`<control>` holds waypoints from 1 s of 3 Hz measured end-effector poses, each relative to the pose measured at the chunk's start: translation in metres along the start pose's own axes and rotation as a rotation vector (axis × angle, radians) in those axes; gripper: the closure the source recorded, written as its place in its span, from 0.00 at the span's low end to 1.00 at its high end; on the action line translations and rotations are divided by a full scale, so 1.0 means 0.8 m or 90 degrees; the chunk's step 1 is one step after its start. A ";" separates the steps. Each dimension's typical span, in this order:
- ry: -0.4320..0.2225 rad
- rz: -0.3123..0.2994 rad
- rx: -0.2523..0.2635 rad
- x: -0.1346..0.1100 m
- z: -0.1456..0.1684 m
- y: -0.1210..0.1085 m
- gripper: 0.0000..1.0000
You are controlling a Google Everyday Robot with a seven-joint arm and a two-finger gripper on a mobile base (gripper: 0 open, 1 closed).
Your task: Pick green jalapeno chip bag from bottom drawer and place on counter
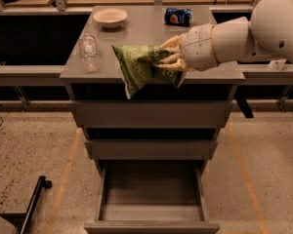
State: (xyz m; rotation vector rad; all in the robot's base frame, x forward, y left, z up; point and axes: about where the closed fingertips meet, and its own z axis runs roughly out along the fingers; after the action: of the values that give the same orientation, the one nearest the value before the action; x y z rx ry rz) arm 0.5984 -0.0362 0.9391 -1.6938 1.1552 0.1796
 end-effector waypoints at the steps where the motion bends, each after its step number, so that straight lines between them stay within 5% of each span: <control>1: 0.005 0.011 0.059 0.021 -0.019 -0.044 1.00; 3: 0.049 0.060 0.169 0.086 -0.065 -0.120 1.00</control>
Offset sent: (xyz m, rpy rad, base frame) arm 0.1015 -0.1005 0.0608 0.1435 -0.1129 -0.2891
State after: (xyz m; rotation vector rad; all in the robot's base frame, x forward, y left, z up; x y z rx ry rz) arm 0.6874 -0.1185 0.9843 -1.4245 1.2578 0.0179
